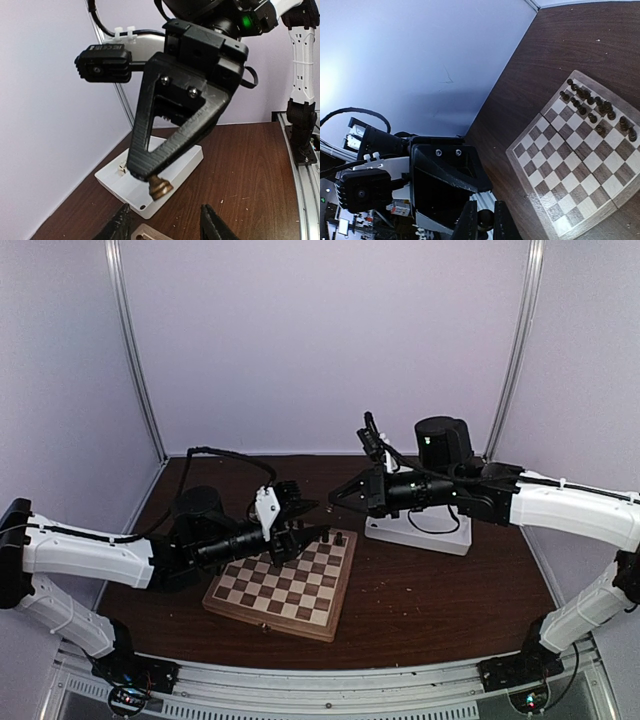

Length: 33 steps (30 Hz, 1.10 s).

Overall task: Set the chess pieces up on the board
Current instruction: Place the chess piece on the chessboard.

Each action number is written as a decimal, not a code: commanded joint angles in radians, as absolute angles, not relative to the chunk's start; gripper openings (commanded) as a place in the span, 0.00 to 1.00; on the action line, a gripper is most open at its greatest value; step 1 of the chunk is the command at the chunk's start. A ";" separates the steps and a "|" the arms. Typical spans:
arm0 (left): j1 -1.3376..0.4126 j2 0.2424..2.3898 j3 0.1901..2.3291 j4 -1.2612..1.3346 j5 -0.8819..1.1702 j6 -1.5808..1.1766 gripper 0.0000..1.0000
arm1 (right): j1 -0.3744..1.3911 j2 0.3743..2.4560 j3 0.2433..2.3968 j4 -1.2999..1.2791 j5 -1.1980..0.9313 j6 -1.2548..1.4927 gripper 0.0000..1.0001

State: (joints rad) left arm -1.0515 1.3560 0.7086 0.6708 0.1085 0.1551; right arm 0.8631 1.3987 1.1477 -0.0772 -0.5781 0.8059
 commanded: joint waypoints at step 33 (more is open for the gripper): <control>-0.877 1.081 0.830 -0.337 -0.361 -0.433 0.98 | 0.961 1.731 1.004 0.250 -0.030 0.224 0.00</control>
